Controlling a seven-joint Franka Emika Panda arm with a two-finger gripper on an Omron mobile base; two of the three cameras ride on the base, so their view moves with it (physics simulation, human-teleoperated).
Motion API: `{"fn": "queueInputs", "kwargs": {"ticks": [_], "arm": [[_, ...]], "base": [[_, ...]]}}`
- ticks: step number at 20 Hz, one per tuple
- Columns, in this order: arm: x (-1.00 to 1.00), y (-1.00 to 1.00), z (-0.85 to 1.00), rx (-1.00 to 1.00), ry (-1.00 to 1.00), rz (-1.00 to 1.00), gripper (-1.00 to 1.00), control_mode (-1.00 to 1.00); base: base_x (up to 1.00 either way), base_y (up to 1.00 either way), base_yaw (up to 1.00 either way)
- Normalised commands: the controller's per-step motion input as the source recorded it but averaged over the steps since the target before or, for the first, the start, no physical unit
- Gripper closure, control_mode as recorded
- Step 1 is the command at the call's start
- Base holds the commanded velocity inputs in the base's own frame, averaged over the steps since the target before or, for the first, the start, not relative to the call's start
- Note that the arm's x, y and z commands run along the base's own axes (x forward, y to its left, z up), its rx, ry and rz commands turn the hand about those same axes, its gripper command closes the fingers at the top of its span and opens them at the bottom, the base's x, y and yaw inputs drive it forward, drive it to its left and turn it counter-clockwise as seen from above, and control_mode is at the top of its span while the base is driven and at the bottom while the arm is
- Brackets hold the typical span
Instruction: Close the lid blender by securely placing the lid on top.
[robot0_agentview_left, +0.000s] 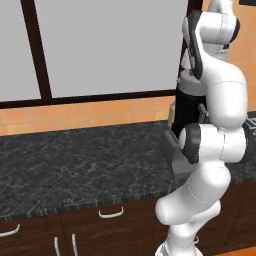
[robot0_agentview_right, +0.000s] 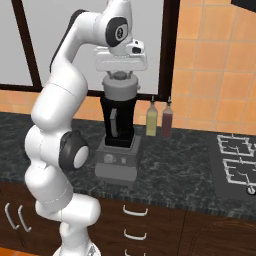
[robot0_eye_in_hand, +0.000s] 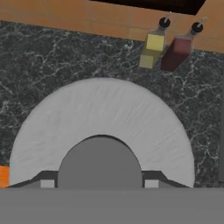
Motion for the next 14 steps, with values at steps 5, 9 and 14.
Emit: {"fn": "queueInputs", "kwargs": {"ticks": [5,9,14], "arm": [[0.03,0.22,-0.03,-0.01,0.01,0.00,1.00,-1.00],[0.04,0.00,-0.07,-0.05,-0.02,0.00,1.00,-1.00],[0.01,-0.16,0.00,-0.01,0.00,0.00,1.00,-1.00]], "base": [[0.00,0.00,0.00],[0.00,0.00,0.00],[0.00,0.00,0.00]]}}
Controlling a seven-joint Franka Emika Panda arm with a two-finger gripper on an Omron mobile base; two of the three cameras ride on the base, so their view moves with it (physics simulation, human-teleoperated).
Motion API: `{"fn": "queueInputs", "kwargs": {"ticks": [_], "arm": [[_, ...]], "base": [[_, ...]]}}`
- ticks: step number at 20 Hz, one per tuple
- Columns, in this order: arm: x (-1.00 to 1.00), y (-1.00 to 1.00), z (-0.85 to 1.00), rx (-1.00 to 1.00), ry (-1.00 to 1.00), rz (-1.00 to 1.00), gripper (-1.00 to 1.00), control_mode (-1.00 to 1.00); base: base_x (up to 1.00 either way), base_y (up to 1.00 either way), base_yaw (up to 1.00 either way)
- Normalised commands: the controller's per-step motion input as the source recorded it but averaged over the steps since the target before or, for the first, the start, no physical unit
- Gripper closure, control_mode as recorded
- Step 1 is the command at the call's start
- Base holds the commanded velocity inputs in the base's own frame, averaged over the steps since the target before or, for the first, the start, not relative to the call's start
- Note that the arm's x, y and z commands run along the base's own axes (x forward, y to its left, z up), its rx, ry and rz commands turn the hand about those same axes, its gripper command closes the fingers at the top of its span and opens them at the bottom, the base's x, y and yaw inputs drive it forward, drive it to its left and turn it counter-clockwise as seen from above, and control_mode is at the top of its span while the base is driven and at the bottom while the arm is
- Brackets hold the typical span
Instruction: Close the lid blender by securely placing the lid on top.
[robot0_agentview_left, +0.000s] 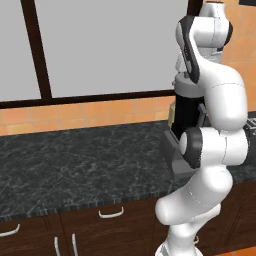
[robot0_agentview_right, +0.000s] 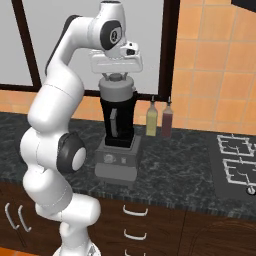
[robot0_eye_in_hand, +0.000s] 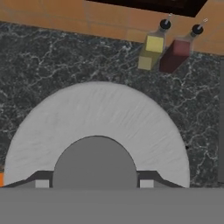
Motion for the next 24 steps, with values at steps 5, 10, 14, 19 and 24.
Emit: {"fn": "queueInputs", "kwargs": {"ticks": [5,10,14,19,24], "arm": [[0.16,-0.08,0.00,0.00,0.00,0.00,1.00,-1.00],[0.25,-0.15,0.02,0.00,0.00,0.00,1.00,-1.00],[0.06,-0.12,0.01,0.00,0.00,0.00,1.00,-1.00],[0.00,-0.27,-0.16,-0.03,-0.04,0.00,1.00,-1.00],[0.00,-0.20,-0.23,-0.02,-0.05,0.00,1.00,-1.00]], "base": [[0.00,0.00,0.00],[0.00,0.00,0.00],[0.00,0.00,0.00],[0.00,0.00,0.00],[0.00,0.00,0.00]]}}
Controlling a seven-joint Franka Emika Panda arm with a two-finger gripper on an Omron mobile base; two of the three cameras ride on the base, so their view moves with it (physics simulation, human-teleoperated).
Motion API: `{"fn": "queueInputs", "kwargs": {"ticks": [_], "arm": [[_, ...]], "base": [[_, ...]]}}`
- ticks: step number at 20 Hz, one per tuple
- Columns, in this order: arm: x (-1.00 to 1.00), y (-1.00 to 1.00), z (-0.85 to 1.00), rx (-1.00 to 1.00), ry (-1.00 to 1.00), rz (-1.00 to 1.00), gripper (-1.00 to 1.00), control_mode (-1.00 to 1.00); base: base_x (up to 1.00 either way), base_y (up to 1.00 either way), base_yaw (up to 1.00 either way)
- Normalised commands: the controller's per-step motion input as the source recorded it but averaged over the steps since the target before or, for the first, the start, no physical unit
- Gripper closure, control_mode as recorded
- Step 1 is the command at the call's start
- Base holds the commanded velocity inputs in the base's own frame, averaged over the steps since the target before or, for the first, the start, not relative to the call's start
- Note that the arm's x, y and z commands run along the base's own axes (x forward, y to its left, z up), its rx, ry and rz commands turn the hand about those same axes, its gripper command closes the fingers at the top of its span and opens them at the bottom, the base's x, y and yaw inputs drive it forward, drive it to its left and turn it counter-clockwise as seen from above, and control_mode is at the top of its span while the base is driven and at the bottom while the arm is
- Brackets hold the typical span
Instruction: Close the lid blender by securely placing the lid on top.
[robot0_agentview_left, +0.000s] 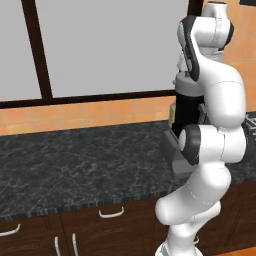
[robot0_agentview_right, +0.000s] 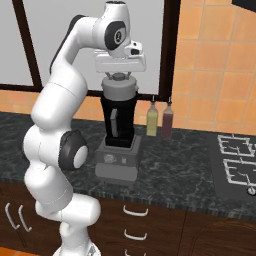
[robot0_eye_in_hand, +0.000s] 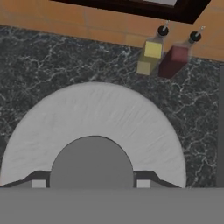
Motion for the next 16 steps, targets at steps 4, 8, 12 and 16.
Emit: {"fn": "queueInputs", "kwargs": {"ticks": [4,8,12,16], "arm": [[0.42,-0.02,0.09,0.03,0.00,0.00,1.00,-1.00],[0.48,-0.01,0.09,0.02,0.00,-0.01,1.00,-1.00],[-0.07,-0.65,0.00,0.00,0.00,0.00,1.00,-1.00],[-0.26,-0.44,0.02,0.00,0.02,0.00,1.00,-1.00]], "base": [[0.00,0.00,0.00],[0.00,0.00,0.00],[0.00,0.00,0.00],[0.00,0.00,0.00]]}}
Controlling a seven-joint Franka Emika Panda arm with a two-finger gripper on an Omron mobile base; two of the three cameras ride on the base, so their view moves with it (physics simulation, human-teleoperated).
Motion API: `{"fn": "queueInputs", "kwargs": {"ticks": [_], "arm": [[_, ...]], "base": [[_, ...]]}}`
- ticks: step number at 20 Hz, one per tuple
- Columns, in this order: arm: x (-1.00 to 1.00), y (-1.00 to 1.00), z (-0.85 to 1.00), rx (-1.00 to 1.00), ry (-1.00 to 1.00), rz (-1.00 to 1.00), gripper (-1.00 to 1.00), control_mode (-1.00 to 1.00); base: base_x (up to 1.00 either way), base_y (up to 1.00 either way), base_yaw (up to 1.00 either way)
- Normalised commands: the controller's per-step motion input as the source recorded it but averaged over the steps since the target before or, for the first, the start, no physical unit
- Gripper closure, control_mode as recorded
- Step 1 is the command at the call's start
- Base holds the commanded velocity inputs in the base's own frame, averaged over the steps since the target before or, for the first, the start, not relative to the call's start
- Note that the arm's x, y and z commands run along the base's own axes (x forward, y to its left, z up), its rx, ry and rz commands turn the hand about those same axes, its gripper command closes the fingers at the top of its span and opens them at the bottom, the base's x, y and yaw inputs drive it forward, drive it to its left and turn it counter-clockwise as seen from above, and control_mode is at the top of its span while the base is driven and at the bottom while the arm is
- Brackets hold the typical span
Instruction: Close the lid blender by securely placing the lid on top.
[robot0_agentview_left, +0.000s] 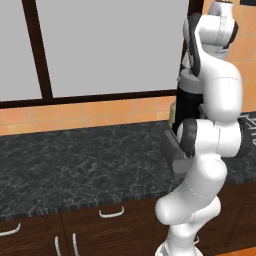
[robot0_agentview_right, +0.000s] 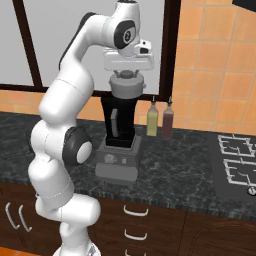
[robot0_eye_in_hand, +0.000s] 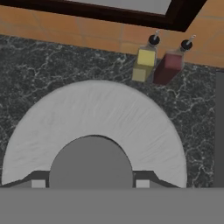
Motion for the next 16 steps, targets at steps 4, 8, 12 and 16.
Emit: {"fn": "queueInputs", "kwargs": {"ticks": [4,8,12,16], "arm": [[-0.20,-0.10,0.00,0.01,0.00,0.00,1.00,-1.00],[-0.60,0.17,-0.02,0.01,0.00,0.00,1.00,-1.00],[-0.57,0.12,0.00,0.01,0.01,0.00,1.00,-1.00],[-0.09,0.41,0.22,-0.02,0.20,0.00,1.00,-1.00]], "base": [[0.00,0.00,0.00],[0.00,0.00,0.00],[0.00,0.00,0.00],[0.00,0.00,0.00]]}}
